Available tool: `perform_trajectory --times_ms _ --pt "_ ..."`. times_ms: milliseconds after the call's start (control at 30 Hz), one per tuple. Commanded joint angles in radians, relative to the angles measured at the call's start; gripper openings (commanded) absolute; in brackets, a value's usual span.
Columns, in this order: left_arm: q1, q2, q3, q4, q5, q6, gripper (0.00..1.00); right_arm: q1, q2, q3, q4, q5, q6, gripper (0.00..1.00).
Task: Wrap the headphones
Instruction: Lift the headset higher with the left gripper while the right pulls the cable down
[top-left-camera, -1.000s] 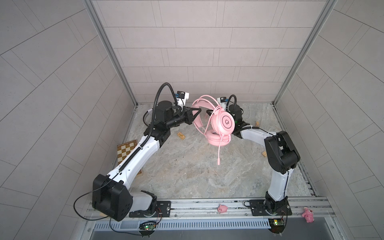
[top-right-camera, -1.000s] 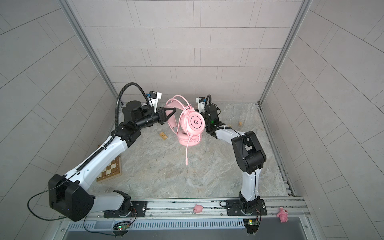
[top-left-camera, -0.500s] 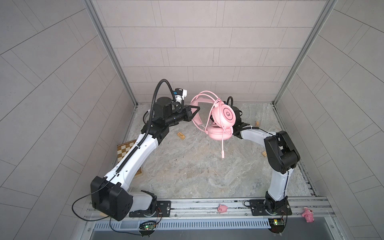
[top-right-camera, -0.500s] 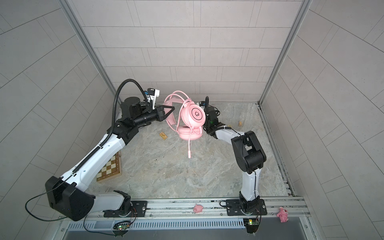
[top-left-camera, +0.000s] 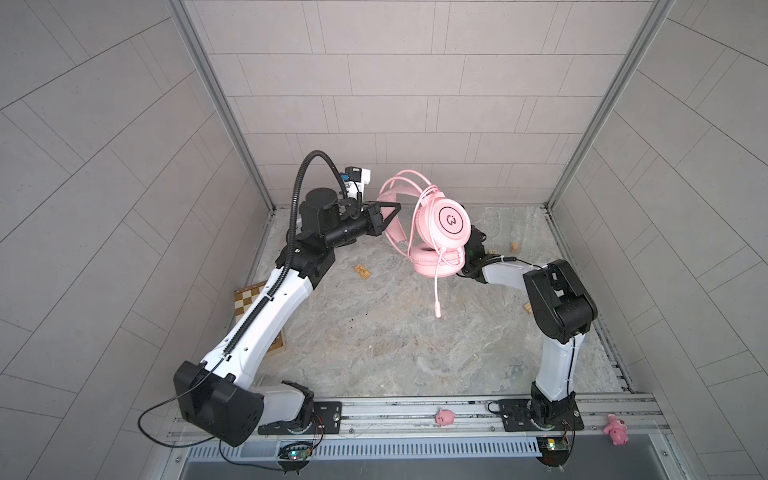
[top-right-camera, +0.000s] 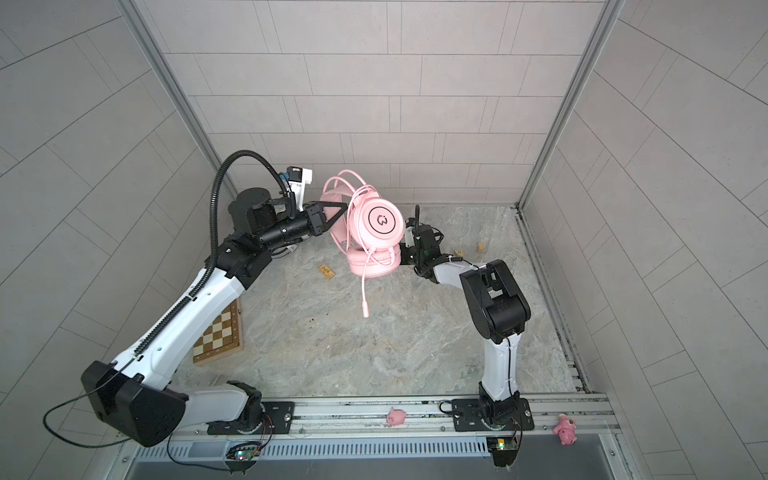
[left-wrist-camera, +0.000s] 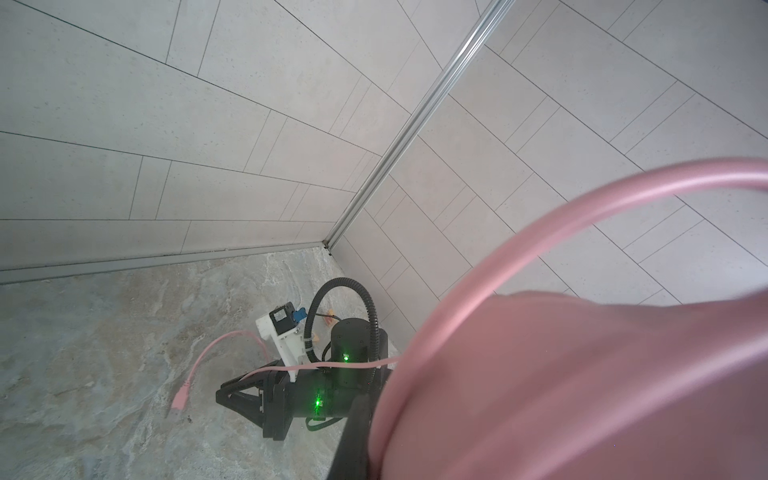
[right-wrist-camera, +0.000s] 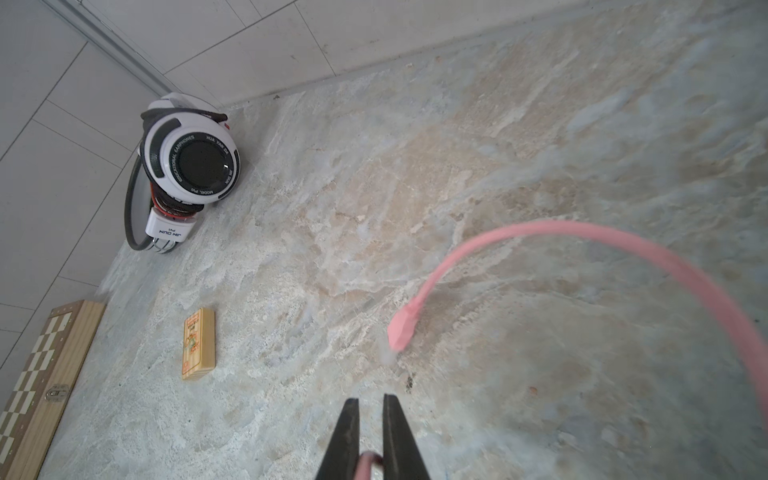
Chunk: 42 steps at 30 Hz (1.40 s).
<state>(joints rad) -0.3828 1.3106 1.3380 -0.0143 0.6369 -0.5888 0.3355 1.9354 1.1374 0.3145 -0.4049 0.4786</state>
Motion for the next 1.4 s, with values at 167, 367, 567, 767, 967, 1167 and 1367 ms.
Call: perform_trajectory --times_ms 167,367,567,767,967,1167,1367 --pt "0.009 -0.018 0.095 0.054 -0.008 -0.095 0.0 -0.001 -0.025 -0.051 0.012 -0.014 -0.014 0.1" --pt "0.041 -0.025 0.105 0.038 -0.098 -0.109 0.0 -0.001 -0.07 -0.11 0.027 -0.031 -0.004 0.07" --pt "0.055 -0.019 0.143 0.04 -0.281 -0.164 0.0 0.025 -0.1 -0.174 0.051 -0.05 0.02 0.05" --pt "0.055 0.015 0.179 0.023 -0.499 -0.194 0.0 0.102 -0.133 -0.22 0.045 -0.035 0.025 0.04" --pt "0.089 0.1 0.22 -0.003 -0.675 -0.281 0.0 0.218 -0.181 -0.25 -0.018 0.01 0.004 0.04" --pt "0.091 0.181 0.268 0.012 -0.908 -0.251 0.0 0.341 -0.286 -0.314 -0.103 0.106 -0.049 0.04" --pt "0.088 0.273 0.325 0.048 -1.038 -0.188 0.0 0.47 -0.437 -0.332 -0.257 0.224 -0.123 0.04"
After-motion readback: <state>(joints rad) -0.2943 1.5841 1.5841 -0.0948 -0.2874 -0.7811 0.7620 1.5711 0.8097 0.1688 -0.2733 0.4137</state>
